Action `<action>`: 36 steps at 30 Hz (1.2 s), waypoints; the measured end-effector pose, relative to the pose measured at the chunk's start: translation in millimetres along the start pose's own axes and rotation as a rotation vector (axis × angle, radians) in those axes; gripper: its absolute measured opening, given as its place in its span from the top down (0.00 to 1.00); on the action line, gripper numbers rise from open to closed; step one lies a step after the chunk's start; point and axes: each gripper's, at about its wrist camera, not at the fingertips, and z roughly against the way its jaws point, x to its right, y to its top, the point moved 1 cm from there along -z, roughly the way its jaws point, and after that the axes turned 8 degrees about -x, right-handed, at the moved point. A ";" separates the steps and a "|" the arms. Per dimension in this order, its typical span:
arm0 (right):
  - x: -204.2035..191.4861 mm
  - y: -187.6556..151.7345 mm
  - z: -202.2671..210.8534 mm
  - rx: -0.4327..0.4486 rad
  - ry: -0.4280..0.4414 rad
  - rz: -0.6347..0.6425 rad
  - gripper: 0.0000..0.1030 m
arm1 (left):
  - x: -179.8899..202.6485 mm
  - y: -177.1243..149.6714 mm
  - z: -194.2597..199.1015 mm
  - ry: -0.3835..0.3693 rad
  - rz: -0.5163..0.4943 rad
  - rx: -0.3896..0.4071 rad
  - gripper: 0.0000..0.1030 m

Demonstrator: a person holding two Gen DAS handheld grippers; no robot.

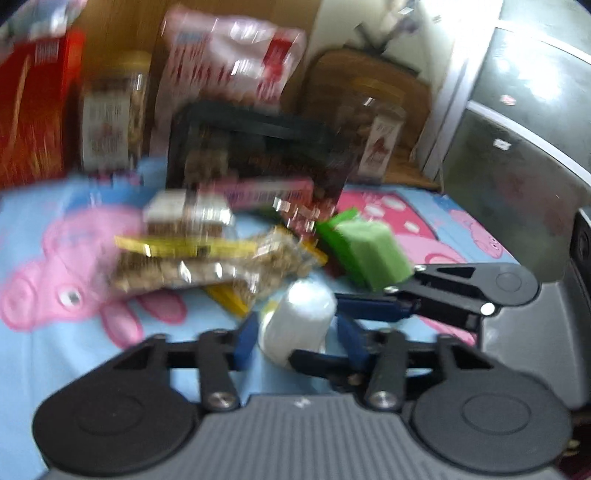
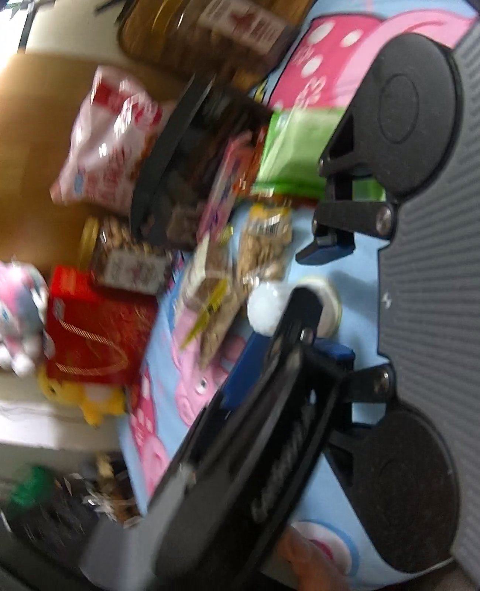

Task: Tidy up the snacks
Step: 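Grasp the white paper cup with the left tool, then carry the cup into the open dark tin box and open the left tool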

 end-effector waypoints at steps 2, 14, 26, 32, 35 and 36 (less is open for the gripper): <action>-0.7 0.6 -2.0 0.006 0.005 0.016 0.64 | -0.8 -0.8 -0.2 0.010 0.013 0.013 0.63; 83.7 87.9 17.2 0.194 -0.205 -0.002 0.64 | 27.7 138.1 1.7 0.044 -0.064 0.224 0.63; 176.8 111.4 -66.2 0.029 -0.200 -0.217 0.63 | -10.7 212.1 -103.4 -0.019 0.083 0.140 0.63; 183.9 111.2 -75.0 0.001 -0.196 -0.272 0.42 | -19.5 208.7 -109.9 0.054 0.134 0.138 0.14; 176.7 107.3 -54.8 0.041 -0.219 -0.262 0.42 | -16.4 200.9 -87.1 0.064 0.113 0.180 0.20; 173.6 104.8 -42.6 0.064 -0.221 -0.258 0.42 | -14.9 197.6 -75.4 0.050 0.108 0.199 0.21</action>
